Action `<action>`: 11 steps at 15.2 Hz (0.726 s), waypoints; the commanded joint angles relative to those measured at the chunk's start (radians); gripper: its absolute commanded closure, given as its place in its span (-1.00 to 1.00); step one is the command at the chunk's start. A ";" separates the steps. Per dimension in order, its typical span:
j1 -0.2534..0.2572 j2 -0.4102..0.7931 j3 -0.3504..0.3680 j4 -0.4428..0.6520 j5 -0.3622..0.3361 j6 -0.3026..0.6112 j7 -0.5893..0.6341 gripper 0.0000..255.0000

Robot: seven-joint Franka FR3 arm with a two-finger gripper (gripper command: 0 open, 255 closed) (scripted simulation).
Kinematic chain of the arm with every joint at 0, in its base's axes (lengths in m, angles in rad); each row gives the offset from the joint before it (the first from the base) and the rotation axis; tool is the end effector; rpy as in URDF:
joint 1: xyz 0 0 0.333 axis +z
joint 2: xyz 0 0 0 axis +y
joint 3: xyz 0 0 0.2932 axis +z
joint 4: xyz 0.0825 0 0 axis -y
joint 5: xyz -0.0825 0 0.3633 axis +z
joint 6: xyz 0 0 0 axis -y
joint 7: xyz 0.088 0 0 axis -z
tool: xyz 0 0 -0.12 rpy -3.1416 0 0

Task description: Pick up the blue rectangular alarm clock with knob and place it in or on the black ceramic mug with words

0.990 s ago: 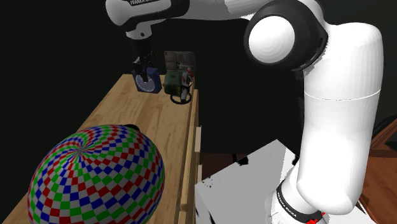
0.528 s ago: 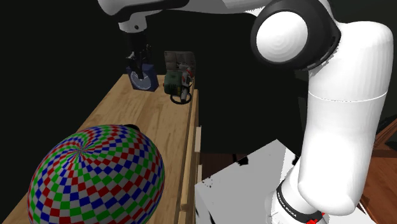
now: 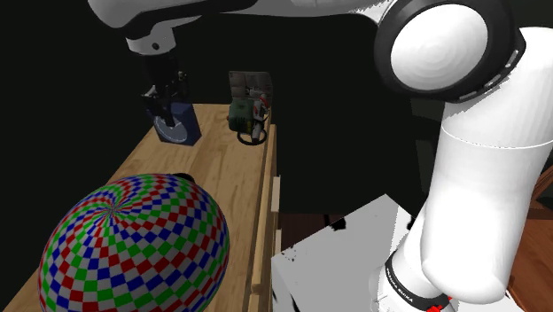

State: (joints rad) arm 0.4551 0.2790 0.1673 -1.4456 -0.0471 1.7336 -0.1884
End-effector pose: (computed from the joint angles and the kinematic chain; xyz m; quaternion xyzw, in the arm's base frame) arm 0.5135 0.3481 0.5008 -0.9188 -0.3947 -0.0064 0.0010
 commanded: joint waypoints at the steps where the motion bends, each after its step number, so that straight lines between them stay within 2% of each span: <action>1: 0.023 -0.015 0.013 -0.017 -0.002 0.001 0.039 1.00; 3: 0.057 -0.024 0.032 -0.022 -0.006 -0.004 0.091 1.00; 11: 0.054 -0.025 0.031 -0.131 -0.006 0.104 0.092 1.00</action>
State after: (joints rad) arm 0.5089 0.2527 0.1984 -1.5621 -0.0528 1.8211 -0.0964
